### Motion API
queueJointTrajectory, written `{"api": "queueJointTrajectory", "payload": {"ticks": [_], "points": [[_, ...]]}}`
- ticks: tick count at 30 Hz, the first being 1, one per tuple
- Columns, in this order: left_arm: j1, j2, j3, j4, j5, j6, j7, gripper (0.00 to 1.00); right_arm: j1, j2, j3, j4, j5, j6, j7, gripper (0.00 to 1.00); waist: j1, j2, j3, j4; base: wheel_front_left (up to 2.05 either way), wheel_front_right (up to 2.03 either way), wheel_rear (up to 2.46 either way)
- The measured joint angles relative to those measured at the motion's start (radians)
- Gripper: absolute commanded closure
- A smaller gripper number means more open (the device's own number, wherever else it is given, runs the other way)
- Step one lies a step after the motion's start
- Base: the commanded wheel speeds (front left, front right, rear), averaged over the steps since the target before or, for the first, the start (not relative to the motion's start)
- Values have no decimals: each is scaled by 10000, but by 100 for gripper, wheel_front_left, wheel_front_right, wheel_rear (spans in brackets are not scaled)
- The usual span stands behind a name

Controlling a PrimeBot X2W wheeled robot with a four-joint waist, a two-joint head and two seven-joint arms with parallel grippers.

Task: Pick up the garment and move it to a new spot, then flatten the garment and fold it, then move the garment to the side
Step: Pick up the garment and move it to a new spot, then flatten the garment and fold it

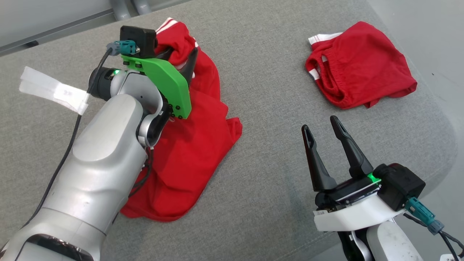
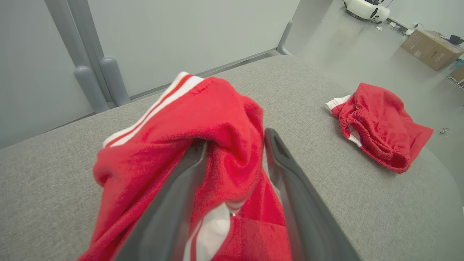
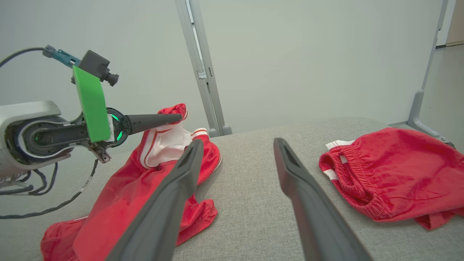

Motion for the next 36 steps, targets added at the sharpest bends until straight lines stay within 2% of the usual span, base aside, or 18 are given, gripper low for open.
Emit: {"api": "queueJointTrajectory", "payload": {"ticks": [9,12,17,22,26,35,36], "points": [[-696,-54,-291,155,849,803,-821,0,188,4,-190,46,-286,0,0,0,0,0,-250,499,0,0,0],[-374,-132,-552,-514,851,840,-644,0,307,2,-297,44,-385,0,0,0,0,0,-362,748,0,0,0],[1241,-299,-1220,-2474,518,727,339,0,465,2,-508,-50,-581,0,0,0,0,0,-465,1182,0,0,0],[2408,155,-1787,-4042,506,1179,1114,0,489,2,-639,-96,-656,0,0,0,0,0,-437,1483,0,0,0],[2839,723,-2034,-4322,773,1526,1427,0,453,4,-652,-98,-663,0,0,0,0,0,-284,1477,0,0,0],[3322,1127,-2476,-4372,1026,1758,1728,0,440,2,-669,-88,-533,0,0,0,0,0,-92,1153,0,0,0],[3359,1137,-2468,-4334,1016,1760,1726,20,441,4,-675,-86,-531,0,0,0,0,0,-83,1112,0,0,0]]}}
